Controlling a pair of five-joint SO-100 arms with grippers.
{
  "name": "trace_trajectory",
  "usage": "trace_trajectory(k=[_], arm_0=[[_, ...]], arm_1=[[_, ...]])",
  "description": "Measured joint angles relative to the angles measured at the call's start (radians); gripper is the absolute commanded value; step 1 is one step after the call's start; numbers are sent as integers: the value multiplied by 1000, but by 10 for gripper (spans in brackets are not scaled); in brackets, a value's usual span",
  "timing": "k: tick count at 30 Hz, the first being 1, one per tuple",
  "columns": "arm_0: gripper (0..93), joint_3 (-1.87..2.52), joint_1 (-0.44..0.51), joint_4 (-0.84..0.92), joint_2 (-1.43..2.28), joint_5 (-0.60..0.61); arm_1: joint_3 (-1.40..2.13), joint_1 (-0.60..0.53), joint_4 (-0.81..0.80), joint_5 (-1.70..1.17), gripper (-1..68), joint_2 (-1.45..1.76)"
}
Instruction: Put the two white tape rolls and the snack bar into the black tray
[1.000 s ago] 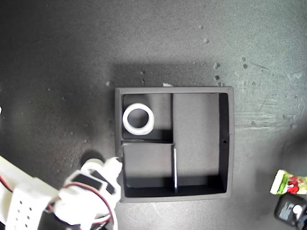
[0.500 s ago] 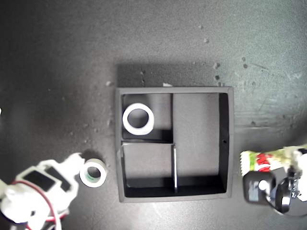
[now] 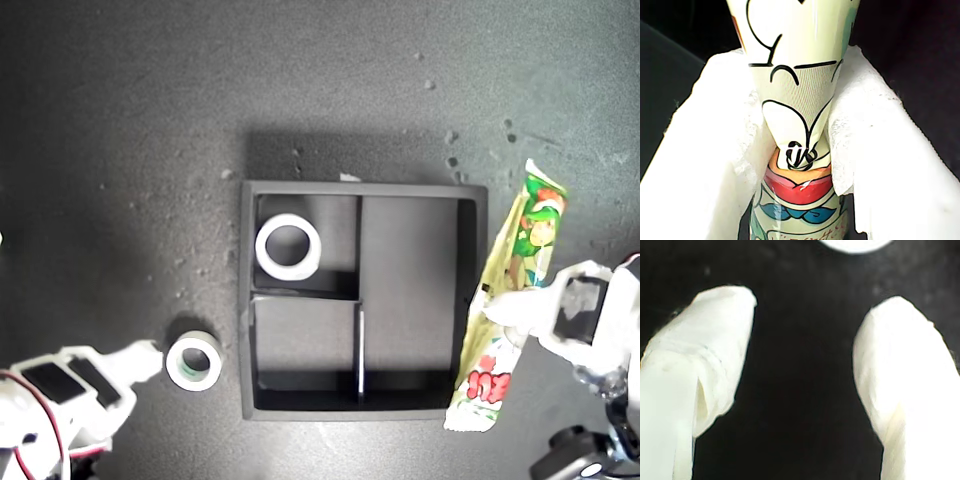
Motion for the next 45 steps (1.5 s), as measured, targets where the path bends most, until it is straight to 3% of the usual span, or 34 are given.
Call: trace_trajectory(k=[10,21,29,39,40,41,43,45], arm_0=[[157,58,-11,-239,-153,52],[152,179,8,-402,-167,-2],[143,195,6,-436,-206,-11],[21,206,-28,-422,-273,-71],[17,193,-37,-391,-273,-71],[16,181,-44,-359,-273,-66],[11,130,-66,-279,-264,-31],[9,40,-91,-169,-250,17]], arm_1=[[-176,-6,20,-115,-6,-167],[-353,-20,84,-140,-5,-287],[-414,-20,84,-141,-2,-414],[-336,-3,52,-141,3,-422],[-328,3,46,-141,24,-422],[-327,8,41,-141,105,-422],[-318,17,37,-141,351,-422],[-318,23,35,-141,391,-422]])
